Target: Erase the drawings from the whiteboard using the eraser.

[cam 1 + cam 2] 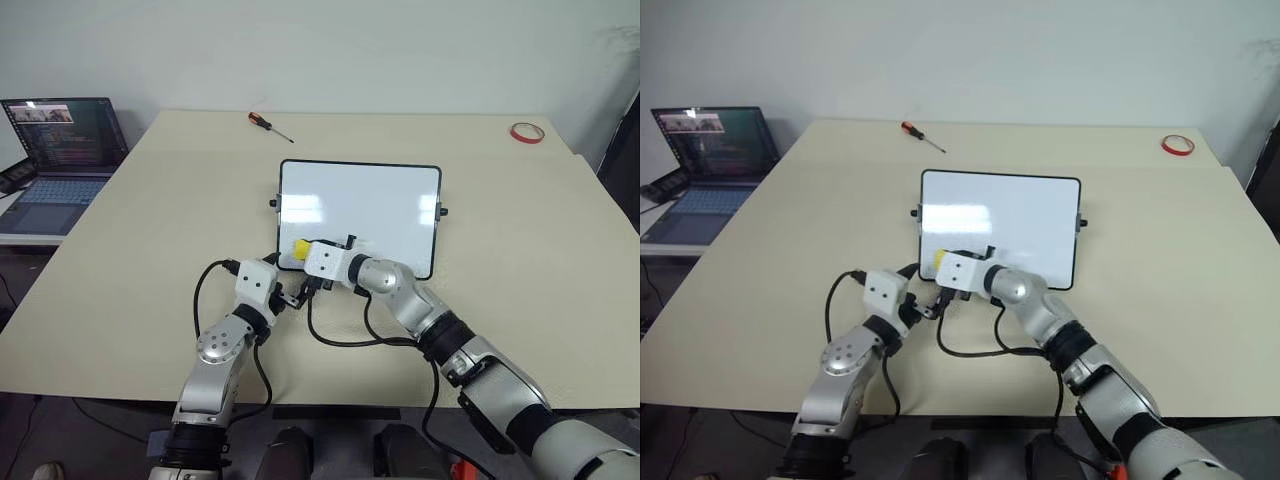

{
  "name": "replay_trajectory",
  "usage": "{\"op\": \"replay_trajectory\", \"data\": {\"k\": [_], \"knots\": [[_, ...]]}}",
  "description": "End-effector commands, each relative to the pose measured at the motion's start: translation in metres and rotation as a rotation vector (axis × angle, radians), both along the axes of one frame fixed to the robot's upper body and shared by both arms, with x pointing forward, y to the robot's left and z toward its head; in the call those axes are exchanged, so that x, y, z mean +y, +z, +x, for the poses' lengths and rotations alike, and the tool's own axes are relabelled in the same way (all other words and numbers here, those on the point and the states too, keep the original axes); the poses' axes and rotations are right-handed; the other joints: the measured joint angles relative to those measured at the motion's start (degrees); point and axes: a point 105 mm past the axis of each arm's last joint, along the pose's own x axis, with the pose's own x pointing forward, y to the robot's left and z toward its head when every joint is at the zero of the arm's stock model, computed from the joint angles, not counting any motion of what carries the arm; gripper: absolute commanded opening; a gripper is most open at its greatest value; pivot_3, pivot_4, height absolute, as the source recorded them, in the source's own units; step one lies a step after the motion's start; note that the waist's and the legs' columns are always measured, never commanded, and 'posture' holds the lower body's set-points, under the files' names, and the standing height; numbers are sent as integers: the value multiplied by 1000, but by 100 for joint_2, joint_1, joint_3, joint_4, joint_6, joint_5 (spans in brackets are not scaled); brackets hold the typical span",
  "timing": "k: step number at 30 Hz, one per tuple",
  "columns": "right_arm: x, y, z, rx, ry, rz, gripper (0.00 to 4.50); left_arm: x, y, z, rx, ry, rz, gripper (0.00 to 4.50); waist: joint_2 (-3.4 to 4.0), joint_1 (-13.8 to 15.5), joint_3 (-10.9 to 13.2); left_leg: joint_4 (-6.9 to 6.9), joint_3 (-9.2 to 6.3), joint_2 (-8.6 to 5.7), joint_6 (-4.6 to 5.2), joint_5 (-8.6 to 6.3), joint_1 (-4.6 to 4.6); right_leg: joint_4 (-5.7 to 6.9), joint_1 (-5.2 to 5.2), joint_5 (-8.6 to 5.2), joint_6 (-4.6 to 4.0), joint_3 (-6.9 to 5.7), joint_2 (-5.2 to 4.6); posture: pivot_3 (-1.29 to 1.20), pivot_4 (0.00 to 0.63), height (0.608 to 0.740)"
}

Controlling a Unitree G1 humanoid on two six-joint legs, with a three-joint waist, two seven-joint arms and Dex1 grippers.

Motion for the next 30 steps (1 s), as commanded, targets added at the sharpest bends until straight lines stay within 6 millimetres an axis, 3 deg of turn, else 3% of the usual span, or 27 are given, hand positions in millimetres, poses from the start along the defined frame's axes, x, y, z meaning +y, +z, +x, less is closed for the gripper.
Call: {"op": "replay_trajectory", "data": {"k": [1, 6, 13, 20, 23, 26, 30], "knots": [[-6, 3, 13, -18, -68, -2, 1277, -3, 10, 0, -48, -10, -9, 4500, 0, -1, 0, 1, 1, 0, 0, 0, 0, 2, -1, 0, 0, 1, 0, 0, 150, 740], [-11, 7, 17, -34, -83, 12, 1277, -4, 10, 0, -47, -14, -11, 4500, 1, -1, 1, 0, -1, -1, 0, 1, -4, 3, -5, 0, 0, 1, -1, 0, 150, 740], [-50, 24, 3, -46, -121, 165, 1277, -10, 13, -3, -53, -49, -22, 4500, 0, 138, 3, 1, -23, -12, -1, 0, -38, -26, -7, 0, 0, -6, -12, 0, 150, 740], [-108, 47, -61, -3, -177, 266, 1277, -30, 35, -12, -114, -298, 44, 4500, 2, 162, 5, -5, -23, -6, -5, -2, -126, -72, -71, -1, 4, -6, -12, 0, 150, 740], [-132, 58, -74, 4, -272, 295, 1277, -37, 46, -8, -122, -384, 50, 4500, 2, 114, 5, -7, -12, -3, -3, -3, -139, -64, -96, -1, 4, -5, -9, 0, 150, 740], [-169, 69, -86, 1, -441, 329, 1277, -55, 57, -5, -113, -559, 71, 4500, 0, 91, 6, -4, -9, -8, -1, -3, -132, -61, -87, -1, 4, -10, -9, 0, 150, 740], [-200, 75, -97, 17, -616, 358, 1277, -73, 63, -2, -111, -716, 85, 4500, 0, 75, 6, -4, -1, -12, -1, -3, -126, -63, -78, -1, 5, -16, -6, 0, 150, 740]]}}
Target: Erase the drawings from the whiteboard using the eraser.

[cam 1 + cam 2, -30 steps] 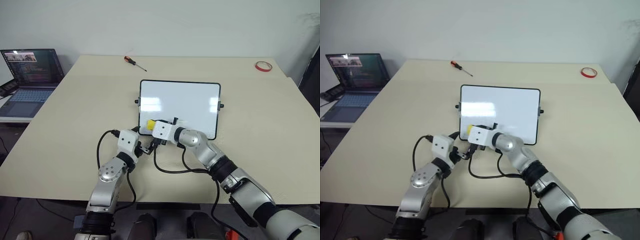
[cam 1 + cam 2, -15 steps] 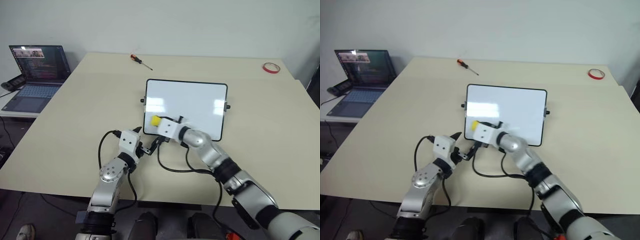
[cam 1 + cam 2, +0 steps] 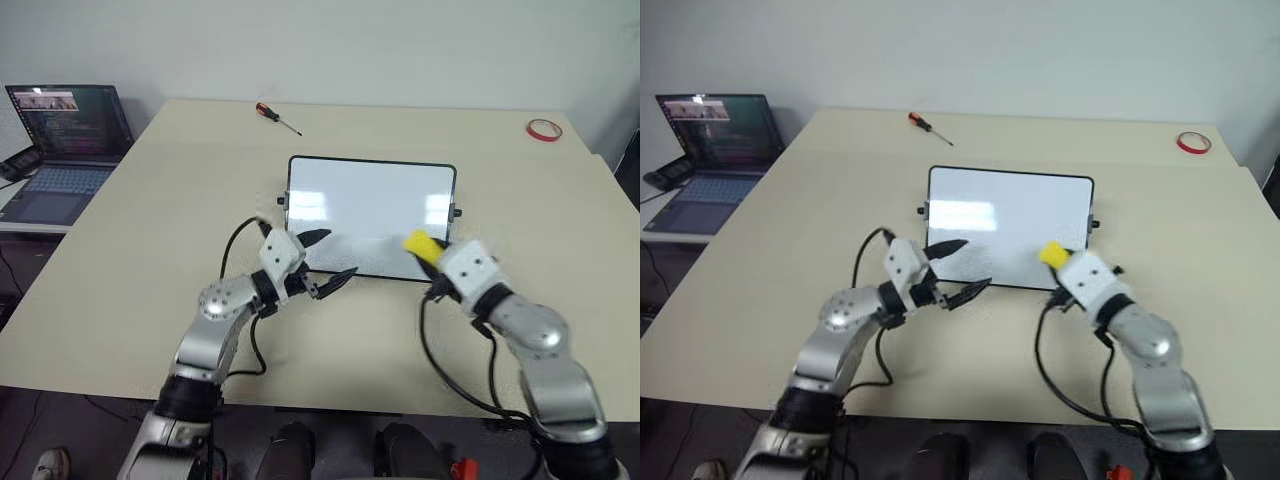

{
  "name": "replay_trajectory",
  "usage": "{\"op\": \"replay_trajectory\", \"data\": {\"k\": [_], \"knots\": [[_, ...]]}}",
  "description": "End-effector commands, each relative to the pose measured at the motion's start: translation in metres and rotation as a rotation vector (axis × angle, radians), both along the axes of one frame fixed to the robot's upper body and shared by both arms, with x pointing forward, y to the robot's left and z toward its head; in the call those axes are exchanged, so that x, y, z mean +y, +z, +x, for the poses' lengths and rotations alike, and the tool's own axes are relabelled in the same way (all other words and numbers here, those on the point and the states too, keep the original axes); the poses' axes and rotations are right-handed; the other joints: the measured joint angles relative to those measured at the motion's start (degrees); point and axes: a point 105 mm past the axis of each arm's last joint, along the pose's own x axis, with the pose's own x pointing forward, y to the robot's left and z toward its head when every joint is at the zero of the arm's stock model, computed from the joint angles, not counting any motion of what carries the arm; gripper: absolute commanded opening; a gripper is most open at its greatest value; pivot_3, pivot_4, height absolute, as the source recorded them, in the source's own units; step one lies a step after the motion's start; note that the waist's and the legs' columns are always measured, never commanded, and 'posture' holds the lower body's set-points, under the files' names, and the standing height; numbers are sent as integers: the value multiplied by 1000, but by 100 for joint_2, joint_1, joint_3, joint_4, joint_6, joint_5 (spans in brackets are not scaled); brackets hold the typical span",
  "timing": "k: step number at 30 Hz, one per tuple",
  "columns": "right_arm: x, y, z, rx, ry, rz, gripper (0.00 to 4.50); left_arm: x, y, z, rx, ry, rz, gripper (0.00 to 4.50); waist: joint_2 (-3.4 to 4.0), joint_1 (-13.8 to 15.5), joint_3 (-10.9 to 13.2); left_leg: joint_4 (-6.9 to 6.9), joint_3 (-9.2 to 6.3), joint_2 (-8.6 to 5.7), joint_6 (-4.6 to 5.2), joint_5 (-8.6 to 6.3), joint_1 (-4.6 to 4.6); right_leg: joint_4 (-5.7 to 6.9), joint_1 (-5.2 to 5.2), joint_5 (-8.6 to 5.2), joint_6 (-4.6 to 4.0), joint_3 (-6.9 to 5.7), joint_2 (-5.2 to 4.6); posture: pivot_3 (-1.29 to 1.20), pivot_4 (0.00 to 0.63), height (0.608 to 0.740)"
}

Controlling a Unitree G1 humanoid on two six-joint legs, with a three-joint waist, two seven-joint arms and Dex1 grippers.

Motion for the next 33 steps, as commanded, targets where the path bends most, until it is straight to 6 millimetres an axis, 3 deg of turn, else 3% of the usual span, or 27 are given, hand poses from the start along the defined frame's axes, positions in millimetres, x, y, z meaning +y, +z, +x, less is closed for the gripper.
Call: {"op": "replay_trajectory", "data": {"k": [1, 3, 6, 12, 16, 21, 33], "knots": [[-35, 15, -11, -8, -202, 62, 1277, -24, 6, -3, 9, -181, 0, 4500, 0, -10, 0, 0, 1, 0, 0, 0, 1, -1, 0, 0, 0, 1, 0, 0, 150, 740], [-62, 13, -20, 23, -357, 114, 1277, -42, 9, -5, 14, -310, 14, 4500, -1, -5, 1, 0, 4, 0, 0, 0, -3, 0, -2, 0, 0, -4, 3, 0, 150, 740], [-86, 7, -34, 65, -511, 166, 1277, -60, 7, -8, 21, -455, 42, 4500, -1, 2, 1, 0, 8, -7, 1, 0, -5, -1, -1, -1, 1, -4, 20, 0, 150, 740], [-118, -21, -56, 169, -748, 321, 1277, -101, -6, -10, 30, -653, 118, 4500, 0, -27, 1, 0, 17, -5, 3, 0, -3, 2, -3, -2, 3, 0, 26, 0, 150, 740], [-125, -26, -52, 164, -769, 351, 1277, -127, -7, -5, 32, -645, 97, 4500, -1, -41, 1, 2, 26, -14, 5, 0, -2, 5, -2, -2, 4, 7, 26, 0, 150, 740], [-123, -32, -37, 161, -730, 382, 1277, -141, -21, -10, 10, -658, 157, 4500, 0, -66, 0, 0, 31, -18, 5, 0, -2, 11, -8, -2, 4, 10, 31, 0, 150, 740], [-119, -44, -16, 183, -673, 380, 1277, -132, -24, -4, -3, -604, 162, 4500, 1, -78, 0, 8, 37, -13, 10, 4, 1, 49, -20, -5, 7, 20, 26, 0, 150, 740]]}}
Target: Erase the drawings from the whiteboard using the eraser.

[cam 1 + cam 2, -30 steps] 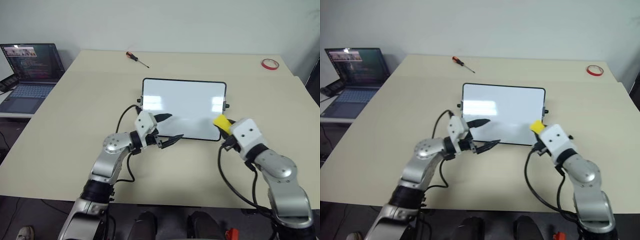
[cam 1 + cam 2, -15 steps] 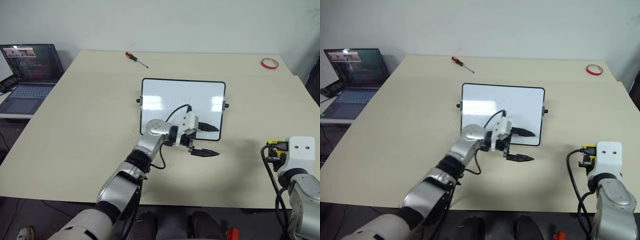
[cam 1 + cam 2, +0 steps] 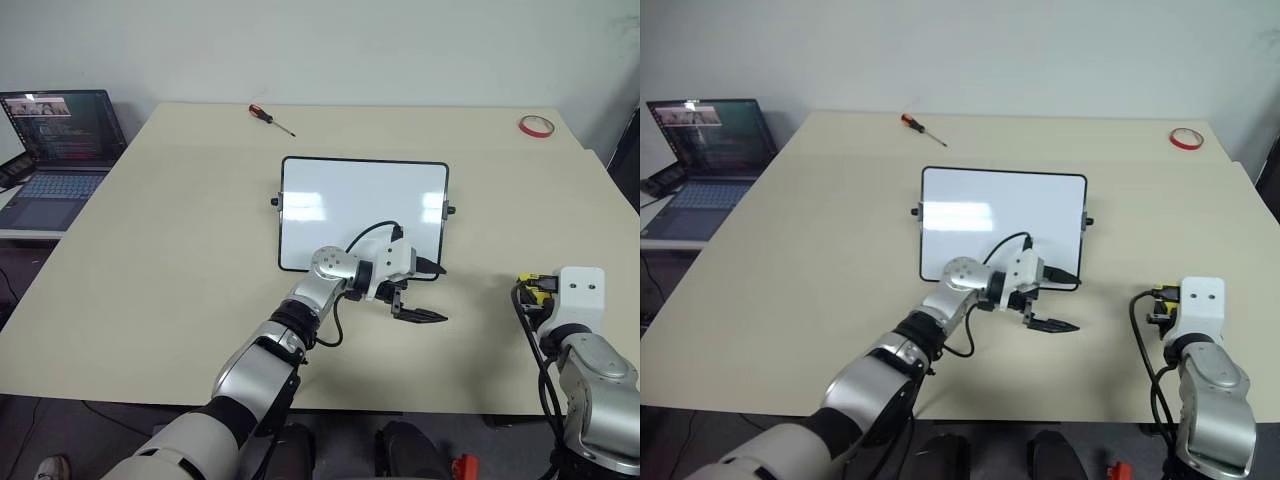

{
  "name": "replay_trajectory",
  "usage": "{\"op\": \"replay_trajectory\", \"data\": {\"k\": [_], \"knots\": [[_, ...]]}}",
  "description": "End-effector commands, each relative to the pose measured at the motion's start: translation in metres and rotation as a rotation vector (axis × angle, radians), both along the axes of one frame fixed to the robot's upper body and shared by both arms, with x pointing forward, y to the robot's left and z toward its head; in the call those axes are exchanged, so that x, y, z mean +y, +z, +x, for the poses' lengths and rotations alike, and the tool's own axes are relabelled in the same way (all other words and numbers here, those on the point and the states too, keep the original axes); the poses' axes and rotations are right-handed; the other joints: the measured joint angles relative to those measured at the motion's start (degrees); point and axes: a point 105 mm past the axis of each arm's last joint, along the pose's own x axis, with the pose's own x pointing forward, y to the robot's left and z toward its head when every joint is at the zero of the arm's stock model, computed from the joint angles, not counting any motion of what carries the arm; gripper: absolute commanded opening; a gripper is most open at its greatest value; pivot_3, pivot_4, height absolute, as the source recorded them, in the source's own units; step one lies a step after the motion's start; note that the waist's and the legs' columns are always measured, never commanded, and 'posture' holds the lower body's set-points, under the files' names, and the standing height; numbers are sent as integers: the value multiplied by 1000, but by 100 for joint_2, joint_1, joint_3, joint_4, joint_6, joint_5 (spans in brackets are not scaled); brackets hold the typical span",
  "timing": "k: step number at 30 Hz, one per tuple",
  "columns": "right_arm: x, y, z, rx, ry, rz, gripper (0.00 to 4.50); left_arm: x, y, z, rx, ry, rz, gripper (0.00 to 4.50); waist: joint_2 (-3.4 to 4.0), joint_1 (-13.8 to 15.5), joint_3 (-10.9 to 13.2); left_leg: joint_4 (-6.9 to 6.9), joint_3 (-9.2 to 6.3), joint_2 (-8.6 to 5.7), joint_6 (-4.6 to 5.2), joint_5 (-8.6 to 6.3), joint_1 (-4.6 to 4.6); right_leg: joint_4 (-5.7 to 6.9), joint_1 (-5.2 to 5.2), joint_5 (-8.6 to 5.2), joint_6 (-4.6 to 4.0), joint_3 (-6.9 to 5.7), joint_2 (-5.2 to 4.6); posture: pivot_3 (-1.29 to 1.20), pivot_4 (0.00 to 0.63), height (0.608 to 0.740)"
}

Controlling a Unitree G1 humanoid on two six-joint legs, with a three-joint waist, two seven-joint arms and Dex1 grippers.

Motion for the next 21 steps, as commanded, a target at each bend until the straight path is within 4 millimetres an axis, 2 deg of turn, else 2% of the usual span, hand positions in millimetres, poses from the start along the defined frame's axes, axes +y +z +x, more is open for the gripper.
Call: {"op": "replay_trajectory", "data": {"k": [1, 6, 15, 21], "knots": [[1, 11, 6, -47, 23, -24, 1277, 1, 13, 1, -48, 3, -37, 4500, 0, -4, 0, 0, 1, 1, 0, 0, 0, 1, 0, 0, 0, 1, 0, 0, 150, 740], [0, 6, 8, -33, 31, -22, 1277, 1, 16, 1, -51, 8, -48, 4500, 0, 15, 0, 3, 0, -1, 1, 1, -1, 4, 0, 0, 0, 0, -2, 0, 150, 740], [0, 2, 14, -19, 43, -13, 4413, 1, 18, 2, -59, 24, -53, 4500, 1, 6, 0, 4, 1, -1, 4, 3, 2, 13, -1, 0, 0, 1, -2, 0, 150, 740], [-3, 8, 15, -28, 32, -30, 4465, 3, 22, 4, -77, 41, -61, 4500, 1, 6, 0, 6, 2, -2, 6, 4, 3, 19, -1, 0, 0, 2, -2, 0, 150, 740]]}}
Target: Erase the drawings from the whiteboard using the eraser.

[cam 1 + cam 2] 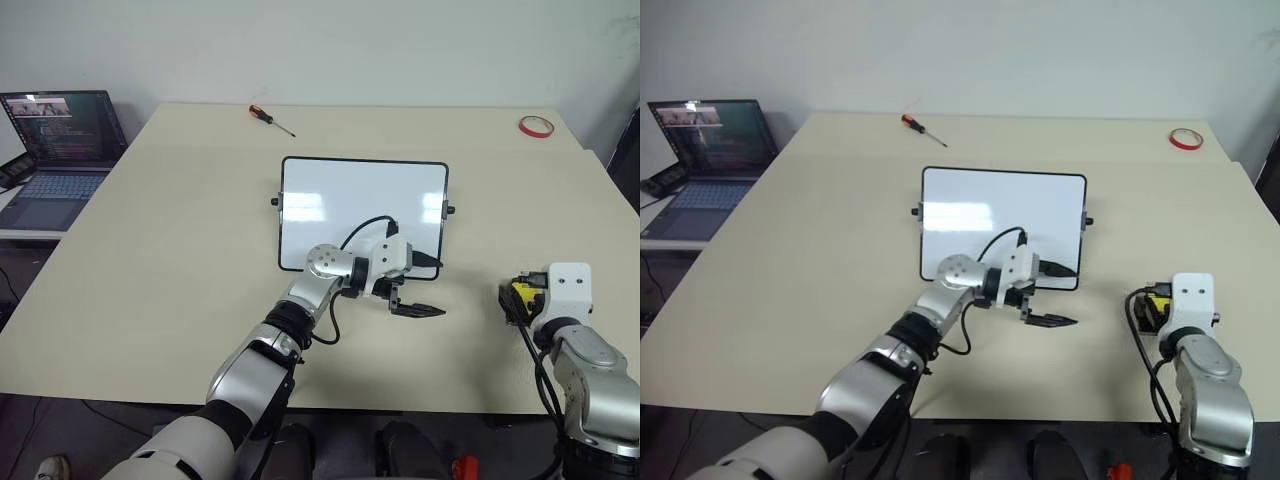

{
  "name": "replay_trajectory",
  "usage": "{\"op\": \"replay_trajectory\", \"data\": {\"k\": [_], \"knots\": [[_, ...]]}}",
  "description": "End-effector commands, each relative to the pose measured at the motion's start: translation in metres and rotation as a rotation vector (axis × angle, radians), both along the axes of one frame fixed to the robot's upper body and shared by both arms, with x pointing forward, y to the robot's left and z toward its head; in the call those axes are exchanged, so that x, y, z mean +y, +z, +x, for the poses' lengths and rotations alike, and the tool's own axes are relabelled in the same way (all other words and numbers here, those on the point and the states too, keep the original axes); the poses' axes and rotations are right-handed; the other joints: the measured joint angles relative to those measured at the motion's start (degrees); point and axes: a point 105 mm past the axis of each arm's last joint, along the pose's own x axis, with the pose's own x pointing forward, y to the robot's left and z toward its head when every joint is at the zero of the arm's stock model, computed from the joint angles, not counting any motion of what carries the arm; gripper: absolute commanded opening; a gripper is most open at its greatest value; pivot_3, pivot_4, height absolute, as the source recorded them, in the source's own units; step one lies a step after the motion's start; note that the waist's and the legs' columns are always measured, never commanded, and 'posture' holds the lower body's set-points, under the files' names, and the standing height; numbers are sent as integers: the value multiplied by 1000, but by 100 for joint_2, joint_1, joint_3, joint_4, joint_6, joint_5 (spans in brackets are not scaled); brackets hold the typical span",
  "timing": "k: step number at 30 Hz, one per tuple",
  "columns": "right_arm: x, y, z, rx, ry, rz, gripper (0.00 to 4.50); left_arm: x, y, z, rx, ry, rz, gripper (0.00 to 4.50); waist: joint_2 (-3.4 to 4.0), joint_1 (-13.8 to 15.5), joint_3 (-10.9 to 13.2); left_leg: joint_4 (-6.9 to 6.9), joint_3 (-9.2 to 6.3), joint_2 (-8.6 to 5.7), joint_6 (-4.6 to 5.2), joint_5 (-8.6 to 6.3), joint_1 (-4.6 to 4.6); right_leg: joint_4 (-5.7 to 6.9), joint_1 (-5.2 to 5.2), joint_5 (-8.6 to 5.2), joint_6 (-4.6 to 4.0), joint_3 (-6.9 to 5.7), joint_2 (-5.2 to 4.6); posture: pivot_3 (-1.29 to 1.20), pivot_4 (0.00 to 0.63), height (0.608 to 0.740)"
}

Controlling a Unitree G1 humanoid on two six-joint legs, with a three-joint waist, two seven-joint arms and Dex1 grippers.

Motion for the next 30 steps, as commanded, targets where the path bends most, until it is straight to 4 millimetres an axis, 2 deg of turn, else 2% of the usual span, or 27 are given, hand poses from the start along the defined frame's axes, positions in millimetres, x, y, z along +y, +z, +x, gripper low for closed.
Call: {"op": "replay_trajectory", "data": {"k": [1, 4, 7, 10, 15, 16, 18, 20, 26, 30], "knots": [[0, 17, 1, -63, 2, -13, 4465, 3, 14, 2, -43, 16, -42, 4500, 0, -1, 0, 0, 0, 0, 0, 0, 0, 1, 0, 0, 0, 0, 0, 0, 150, 740], [2, 28, -3, -104, 0, -13, 4465, 16, 24, 8, -46, 83, -80, 4500, 1, -8, 0, 0, 1, 1, 1, 1, 2, 6, -1, 0, 0, 2, 0, 0, 150, 740], [4, 46, -17, -170, -14, -17, 4465, 51, 43, 21, -30, 282, -164, 4500, 4, -73, -2, -1, -10, 9, 1, 1, 2, 13, -9, -1, -1, 11, 1, 0, 150, 740], [5, 53, -30, -196, -22, -30, 4465, 77, 47, 22, -30, 450, -198, 4500, 6, -80, -4, -1, -27, 20, 1, 1, 2, 14, -10, -1, -3, 8, -6, 0, 150, 740], [0, 53, -57, -248, -73, -60, 4465, 142, 31, 26, 12, 893, -261, 4500, 9, -11, -9, 5, -29, 14, 0, 1, 6, 14, -3, -1, -3, 7, -21, 0, 150, 740], [-3, 52, -61, -259, -86, -56, 4465, 148, 28, 24, 15, 943, -261, 4500, 9, 0, -9, 6, -28, 14, 0, 1, 7, 15, -3, -1, -3, 8, -22, 0, 150, 740], [-2, 52, -70, -303, -86, -112, 4465, 180, 10, 12, 36, 1115, -272, 4500, 12, 4, -12, 6, -28, 14, -1, 1, 9, 17, -3, -1, -3, 8, -23, 0, 150, 740], [-3, 48, -77, -329, -95, -139, 4465, 200, -2, 1, 43, 1238, -279, 4500, 14, -1, -14, 1, -22, 17, -1, 1, 16, 16, -2, -2, -3, 13, -24, 0, 150, 740], [0, 16, -94, -282, -84, -154, 4465, 224, -20, -24, 4, 1437, -270, 4500, 3, 74, -19, 3, -25, 14, -3, 1, 38, 12, 29, -1, -4, 11, -29, 0, 150, 740], [4, 3, -103, -256, -91, -148, 4465, 226, -27, -34, 18, 1503, -272, 4500, 4, 69, -19, -9, -28, 16, -5, 0, 95, -21, 95, -15, 13, 12, -30, 0, 150, 740]]}}
